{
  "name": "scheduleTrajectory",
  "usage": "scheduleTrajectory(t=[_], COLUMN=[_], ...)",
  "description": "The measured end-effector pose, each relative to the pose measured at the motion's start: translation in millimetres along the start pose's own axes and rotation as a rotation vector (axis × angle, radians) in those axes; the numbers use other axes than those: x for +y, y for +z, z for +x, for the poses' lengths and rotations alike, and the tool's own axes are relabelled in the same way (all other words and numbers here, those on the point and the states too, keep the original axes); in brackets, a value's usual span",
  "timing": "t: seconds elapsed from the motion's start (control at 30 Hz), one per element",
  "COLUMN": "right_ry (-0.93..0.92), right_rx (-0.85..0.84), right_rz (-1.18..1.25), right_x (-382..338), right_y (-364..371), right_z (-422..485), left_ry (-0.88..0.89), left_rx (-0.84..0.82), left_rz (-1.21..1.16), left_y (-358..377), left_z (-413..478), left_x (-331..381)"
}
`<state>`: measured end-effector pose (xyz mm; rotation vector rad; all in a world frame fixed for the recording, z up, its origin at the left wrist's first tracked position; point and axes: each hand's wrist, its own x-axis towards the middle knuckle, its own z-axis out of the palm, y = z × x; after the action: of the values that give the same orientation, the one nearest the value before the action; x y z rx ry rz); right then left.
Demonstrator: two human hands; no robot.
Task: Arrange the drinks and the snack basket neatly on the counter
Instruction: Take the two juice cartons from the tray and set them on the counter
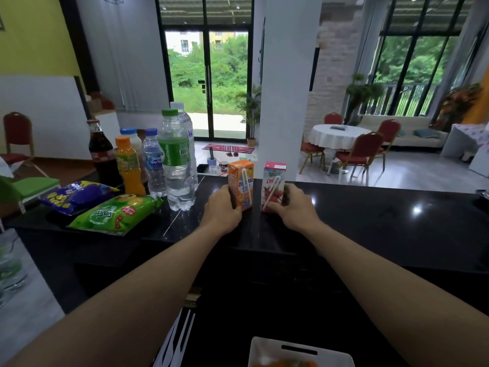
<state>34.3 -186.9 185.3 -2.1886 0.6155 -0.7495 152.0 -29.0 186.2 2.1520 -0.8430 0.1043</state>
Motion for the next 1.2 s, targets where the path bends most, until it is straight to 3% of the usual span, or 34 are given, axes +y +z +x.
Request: scheduleTrajectory(t=[0.63,1.2], right_ry=[-0.071,-0.043], right_rx=[-0.036,-0.025], right_rz=[-0.018,-0.117], right_x=[10.9,20.4], right_y=[63.4,78.6], right_z=[111.2,127.4], left_ry=[-0.162,-0.217], left_rx=[0.044,0.059], left_rz=[0.147,0.104], left_y=[26.2,38.4], left_z=[106.0,118.1], left_x=[-26.9,-33.4])
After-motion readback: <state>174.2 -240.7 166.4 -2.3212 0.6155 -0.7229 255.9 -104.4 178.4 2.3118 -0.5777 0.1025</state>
